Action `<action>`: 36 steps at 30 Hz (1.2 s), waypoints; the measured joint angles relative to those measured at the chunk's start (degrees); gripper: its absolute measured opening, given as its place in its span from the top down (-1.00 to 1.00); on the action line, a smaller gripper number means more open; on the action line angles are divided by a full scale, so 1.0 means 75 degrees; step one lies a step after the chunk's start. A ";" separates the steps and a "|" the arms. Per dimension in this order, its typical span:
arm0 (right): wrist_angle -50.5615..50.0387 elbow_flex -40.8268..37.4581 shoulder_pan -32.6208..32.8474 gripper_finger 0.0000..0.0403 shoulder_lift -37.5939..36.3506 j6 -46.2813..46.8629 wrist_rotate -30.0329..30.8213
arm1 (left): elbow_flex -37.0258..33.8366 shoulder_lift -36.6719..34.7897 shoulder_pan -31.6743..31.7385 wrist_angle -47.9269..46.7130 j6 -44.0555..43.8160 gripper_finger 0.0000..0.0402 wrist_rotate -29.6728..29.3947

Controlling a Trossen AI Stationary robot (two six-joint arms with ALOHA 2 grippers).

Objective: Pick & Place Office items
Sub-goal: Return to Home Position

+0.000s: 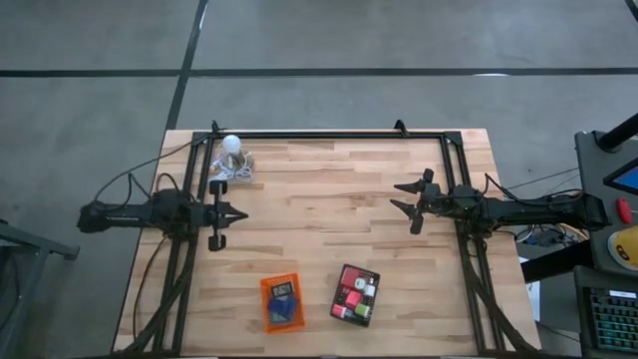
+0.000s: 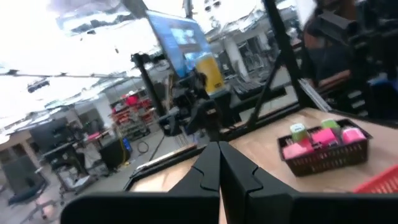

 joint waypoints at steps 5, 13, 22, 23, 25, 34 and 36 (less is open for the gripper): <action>-0.0031 -0.0003 -0.0006 -0.09 -0.0003 -0.0009 0.0001 | 0.0140 0.0128 -0.0027 -0.0060 0.0266 1.00 0.0073; -0.0052 -0.0003 0.0000 -0.09 0.0006 -0.0006 -0.0003 | 0.0041 0.0170 -0.0027 -0.0124 0.0935 0.95 0.0085; -0.0049 -0.0003 0.0000 -0.09 -0.0003 -0.0006 -0.0003 | 0.0041 0.0173 -0.0027 -0.0127 0.0978 0.96 0.0096; -0.0049 -0.0003 0.0000 -0.09 -0.0003 -0.0006 -0.0003 | 0.0041 0.0173 -0.0027 -0.0124 0.0978 0.96 0.0103; -0.0049 -0.0003 0.0000 -0.09 -0.0001 0.0000 -0.0003 | 0.0041 0.0173 -0.0027 -0.0127 0.0975 0.96 0.0105; -0.0049 -0.0003 0.0000 -0.09 0.0000 0.0000 -0.0003 | 0.0041 0.0176 -0.0027 -0.0124 0.0975 0.95 0.0102; -0.0049 -0.0003 0.0000 -0.09 0.0000 -0.0006 -0.0003 | 0.0041 0.0176 -0.0027 -0.0124 0.0975 0.95 0.0102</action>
